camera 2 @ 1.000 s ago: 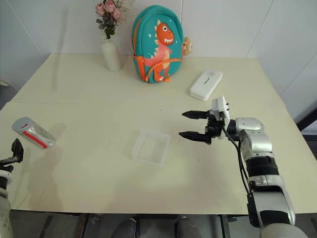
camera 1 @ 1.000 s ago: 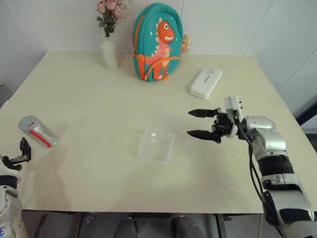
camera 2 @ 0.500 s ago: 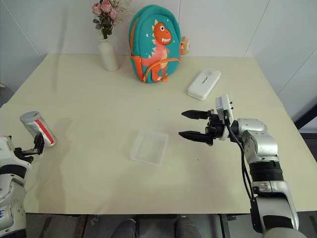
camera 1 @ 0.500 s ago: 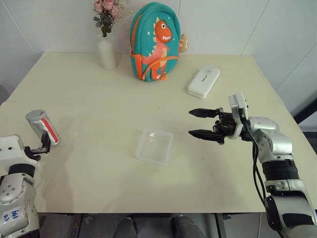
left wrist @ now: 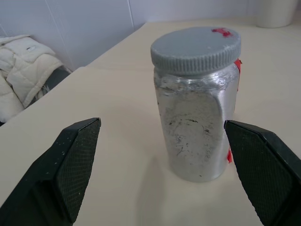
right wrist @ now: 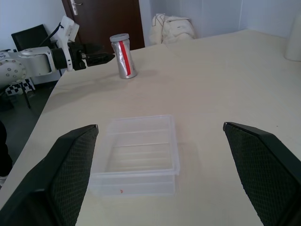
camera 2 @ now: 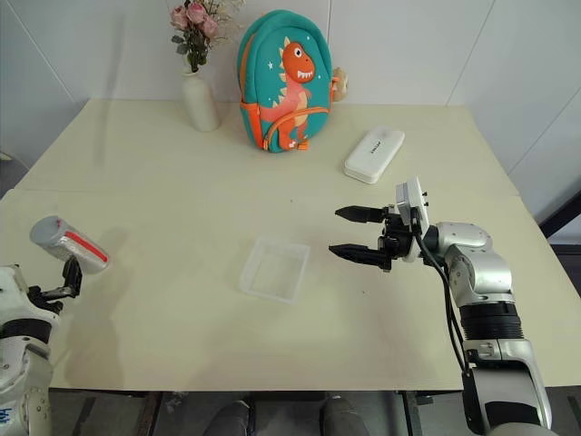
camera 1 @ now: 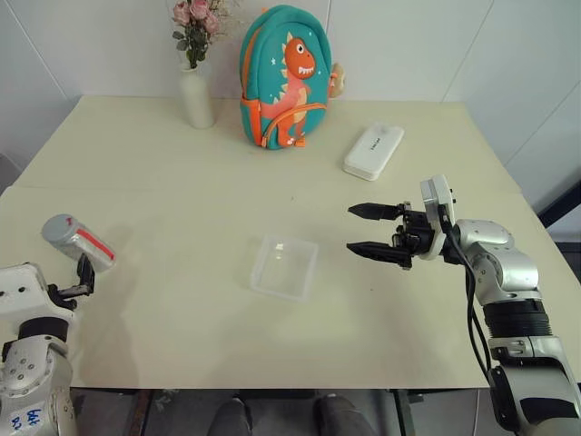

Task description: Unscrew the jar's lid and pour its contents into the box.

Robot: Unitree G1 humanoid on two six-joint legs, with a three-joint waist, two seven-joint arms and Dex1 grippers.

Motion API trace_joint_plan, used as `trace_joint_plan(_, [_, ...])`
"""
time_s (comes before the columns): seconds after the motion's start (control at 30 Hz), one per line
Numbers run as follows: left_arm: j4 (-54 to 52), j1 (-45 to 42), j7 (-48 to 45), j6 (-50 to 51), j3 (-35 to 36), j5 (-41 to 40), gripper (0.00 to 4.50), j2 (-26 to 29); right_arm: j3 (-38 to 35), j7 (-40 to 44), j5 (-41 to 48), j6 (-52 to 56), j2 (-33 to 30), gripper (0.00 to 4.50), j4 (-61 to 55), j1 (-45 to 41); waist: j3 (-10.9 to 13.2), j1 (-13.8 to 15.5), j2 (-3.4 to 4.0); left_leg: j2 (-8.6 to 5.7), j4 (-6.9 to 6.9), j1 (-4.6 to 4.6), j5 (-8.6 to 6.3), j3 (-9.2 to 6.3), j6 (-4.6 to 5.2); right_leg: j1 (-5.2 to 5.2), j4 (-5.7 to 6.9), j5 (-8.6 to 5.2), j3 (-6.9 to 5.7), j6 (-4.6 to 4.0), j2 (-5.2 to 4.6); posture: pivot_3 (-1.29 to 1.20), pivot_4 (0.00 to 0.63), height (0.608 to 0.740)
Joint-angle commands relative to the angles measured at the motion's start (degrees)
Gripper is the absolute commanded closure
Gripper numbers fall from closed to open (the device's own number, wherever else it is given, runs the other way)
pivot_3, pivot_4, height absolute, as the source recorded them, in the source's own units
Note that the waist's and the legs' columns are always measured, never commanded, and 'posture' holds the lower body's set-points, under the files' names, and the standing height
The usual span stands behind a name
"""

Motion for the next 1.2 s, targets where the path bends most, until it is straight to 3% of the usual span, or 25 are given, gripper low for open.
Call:
trace_joint_plan(0.03, [-2.4, -1.3, 2.6, -1.1, -1.3, 2.1, 0.02, -1.3, -1.1, 0.1, 0.2, -1.4, -0.4, 0.0, -0.5, -1.2, 0.0, 0.0, 0.0, 0.0, 0.0, 0.0, 0.0, 0.0, 0.0, 0.0, 0.0, 0.0, 0.0, 0.0, 0.0, 0.0, 0.15, 0.74])
trace_joint_plan(0.33, [-4.8, -2.5, 7.5, -1.4, -7.3, 7.0, 0.02, -6.9, -0.6, 0.3, -0.6, -2.4, -0.1, 0.0, 1.3, -2.5, 0.0, 0.0, 0.0, -0.01, 0.02, 0.0, 0.0, 0.01, 0.0, 0.0, 0.0, 0.0, 0.01, 0.0, 0.0, 0.0, 0.15, 0.74])
trace_joint_plan(0.6, [-0.4, -7.3, 15.7, -4.3, -9.5, 13.0, 0.02, -11.2, -0.2, 1.0, -1.5, -3.8, 0.3, 0.0, 2.8, -3.3, 0.0, 0.1, -0.01, -0.01, 0.18, -0.02, -0.02, 0.0, 0.04, 0.05, 0.02, 0.02, 0.01, 0.04, 0.0, 0.0, 0.15, 0.74])
trace_joint_plan(1.2, [11.0, -18.9, 26.9, -6.1, -12.0, 19.1, 0.02, -14.2, -0.4, 0.5, -2.2, -4.5, 1.1, 0.0, 3.4, -3.7, 0.0, 0.2, -0.01, -0.03, 0.31, -0.04, -0.04, 0.0, 0.05, 0.07, 0.06, 0.05, 0.02, 0.1, 0.01, 0.0, 0.15, 0.74])
